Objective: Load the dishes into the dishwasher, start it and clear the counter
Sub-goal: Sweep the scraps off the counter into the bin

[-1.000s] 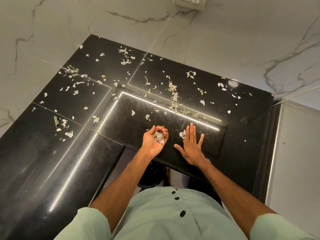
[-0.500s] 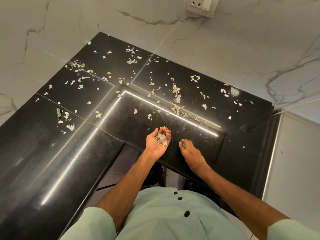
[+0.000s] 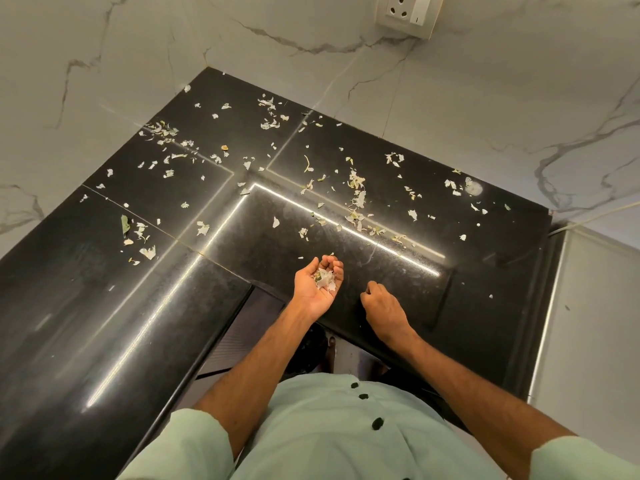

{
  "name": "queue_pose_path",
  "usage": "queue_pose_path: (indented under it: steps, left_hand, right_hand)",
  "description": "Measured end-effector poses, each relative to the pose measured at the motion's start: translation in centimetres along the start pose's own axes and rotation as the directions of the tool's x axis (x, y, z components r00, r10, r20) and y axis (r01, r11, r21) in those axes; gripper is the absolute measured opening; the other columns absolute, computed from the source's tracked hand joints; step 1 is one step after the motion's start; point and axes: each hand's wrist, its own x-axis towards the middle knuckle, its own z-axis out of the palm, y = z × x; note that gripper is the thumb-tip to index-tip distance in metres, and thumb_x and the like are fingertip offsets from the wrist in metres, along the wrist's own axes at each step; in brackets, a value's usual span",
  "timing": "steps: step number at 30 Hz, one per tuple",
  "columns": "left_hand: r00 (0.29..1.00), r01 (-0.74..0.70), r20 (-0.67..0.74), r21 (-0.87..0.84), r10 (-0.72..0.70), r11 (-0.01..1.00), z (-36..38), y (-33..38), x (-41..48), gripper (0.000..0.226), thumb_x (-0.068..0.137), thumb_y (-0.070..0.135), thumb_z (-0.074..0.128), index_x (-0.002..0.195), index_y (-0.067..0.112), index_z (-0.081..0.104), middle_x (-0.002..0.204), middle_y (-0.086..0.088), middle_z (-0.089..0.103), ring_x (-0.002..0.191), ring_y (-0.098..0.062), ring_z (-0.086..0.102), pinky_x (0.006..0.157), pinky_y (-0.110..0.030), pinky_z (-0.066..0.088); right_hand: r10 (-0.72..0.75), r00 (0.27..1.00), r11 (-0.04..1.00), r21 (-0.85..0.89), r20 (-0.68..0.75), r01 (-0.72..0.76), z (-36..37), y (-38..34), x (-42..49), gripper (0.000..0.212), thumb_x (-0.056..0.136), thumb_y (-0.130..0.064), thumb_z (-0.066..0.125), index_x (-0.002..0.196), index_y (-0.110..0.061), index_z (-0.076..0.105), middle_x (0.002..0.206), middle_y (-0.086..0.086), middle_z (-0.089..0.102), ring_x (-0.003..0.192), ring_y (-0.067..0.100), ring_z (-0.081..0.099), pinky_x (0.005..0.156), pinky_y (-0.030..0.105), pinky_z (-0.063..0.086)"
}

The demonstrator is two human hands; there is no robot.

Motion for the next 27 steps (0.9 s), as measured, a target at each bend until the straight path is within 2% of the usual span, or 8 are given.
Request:
queue_pose_path:
  steps: [3, 5, 9, 10, 12, 16, 21, 27]
  left_hand:
    - [1.0, -0.003, -0.021, -0.001, 0.003, 1.0, 0.0, 0.0, 0.2, 0.038, 0.107, 0.026, 0.035, 0.087, 0.005, 0.06, 0.081, -0.008, 0.062, 0.073, -0.021, 0.062, 0.062, -0.028, 0.056]
    - [0.999, -0.015, -0.034, 0.006, 0.015, 1.0, 0.1, -0.1, 0.3, 0.038, 0.107, 0.025, 0.035, 0.086, 0.005, 0.06, 0.081, -0.008, 0.063, 0.073, -0.022, 0.062, 0.063, -0.028, 0.056]
    - [0.998, -0.026, -0.048, 0.016, 0.027, 1.0, 0.2, -0.3, 0.7, 0.038, 0.107, 0.026, 0.035, 0.088, 0.004, 0.061, 0.082, -0.009, 0.064, 0.077, -0.023, 0.064, 0.063, -0.031, 0.058]
    - [0.998, -0.026, -0.054, 0.021, 0.027, 0.999, 0.2, -0.4, 0.9, 0.038, 0.107, 0.026, 0.036, 0.09, 0.004, 0.061, 0.084, -0.01, 0.065, 0.08, -0.024, 0.065, 0.064, -0.031, 0.059]
    - [0.997, -0.031, -0.063, 0.042, 0.033, 0.999, 0.3, -0.6, 1.2, 0.038, 0.107, 0.026, 0.037, 0.093, 0.002, 0.063, 0.089, -0.013, 0.067, 0.085, -0.026, 0.067, 0.069, -0.033, 0.061]
    - [1.0, 0.008, -0.028, 0.118, -0.004, 0.993, 0.9, -1.5, 1.7, 0.039, 0.108, 0.026, 0.036, 0.108, -0.002, 0.064, 0.104, -0.019, 0.069, 0.09, -0.029, 0.07, 0.077, -0.037, 0.062]
    - [0.998, 0.029, 0.049, 0.258, -0.043, 0.966, 2.1, -2.1, 1.7, 0.041, 0.108, 0.025, 0.036, 0.123, 0.0, 0.065, 0.115, -0.019, 0.069, 0.1, -0.029, 0.07, 0.086, -0.036, 0.06]
    - [0.999, 0.03, 0.033, 0.291, -0.041, 0.956, 2.8, -1.6, 1.1, 0.036, 0.108, 0.022, 0.038, 0.115, 0.003, 0.068, 0.102, -0.013, 0.074, 0.088, -0.023, 0.073, 0.073, -0.032, 0.062]
  right_hand:
    - [0.115, 0.993, 0.984, 0.143, -0.024, -0.11, -0.4, -0.1, 1.0, 0.016, 0.095, -0.002, 0.058, 0.1, -0.005, 0.073, 0.102, 0.009, 0.062, 0.093, 0.022, 0.061, 0.076, 0.029, 0.052]
    - [0.323, 0.946, 0.856, 0.434, -0.021, -0.282, -1.4, -0.1, 2.1, 0.019, 0.091, -0.001, 0.065, 0.1, -0.009, 0.08, 0.096, 0.005, 0.074, 0.086, 0.017, 0.07, 0.079, 0.027, 0.058]
    - [0.468, 0.85, 0.139, 0.93, 0.242, -0.341, -5.5, 0.4, 3.2, 0.022, 0.082, 0.003, 0.078, 0.101, -0.006, 0.078, 0.095, 0.01, 0.078, 0.086, 0.021, 0.077, 0.084, 0.035, 0.062]
    - [0.432, 0.861, 0.007, 0.954, 0.267, -0.299, -6.9, 0.6, 3.1, 0.023, 0.081, 0.004, 0.078, 0.103, -0.003, 0.077, 0.098, 0.014, 0.078, 0.091, 0.026, 0.076, 0.085, 0.035, 0.062]
    - [0.36, 0.901, -0.073, 0.97, 0.242, -0.231, -9.5, 0.8, 2.9, 0.025, 0.081, 0.004, 0.077, 0.105, 0.003, 0.075, 0.099, 0.017, 0.077, 0.096, 0.031, 0.075, 0.083, 0.031, 0.062]
    - [0.235, 0.961, 0.124, 0.976, 0.148, -0.18, -11.7, -0.1, 3.2, 0.022, 0.082, -0.002, 0.08, 0.104, -0.002, 0.077, 0.097, 0.012, 0.078, 0.094, 0.027, 0.076, 0.084, 0.033, 0.062]
    - [0.216, 0.972, 0.695, 0.714, -0.095, -0.085, -10.7, -2.1, 4.0, 0.021, 0.084, -0.004, 0.078, 0.093, -0.022, 0.082, 0.084, -0.011, 0.076, 0.075, -0.004, 0.069, 0.076, 0.016, 0.057]
    - [0.165, 0.968, 0.822, 0.569, -0.191, -0.028, -10.6, -2.1, 4.0, 0.033, 0.09, 0.003, 0.063, 0.099, -0.022, 0.082, 0.092, -0.005, 0.079, 0.082, 0.005, 0.072, 0.081, 0.026, 0.061]
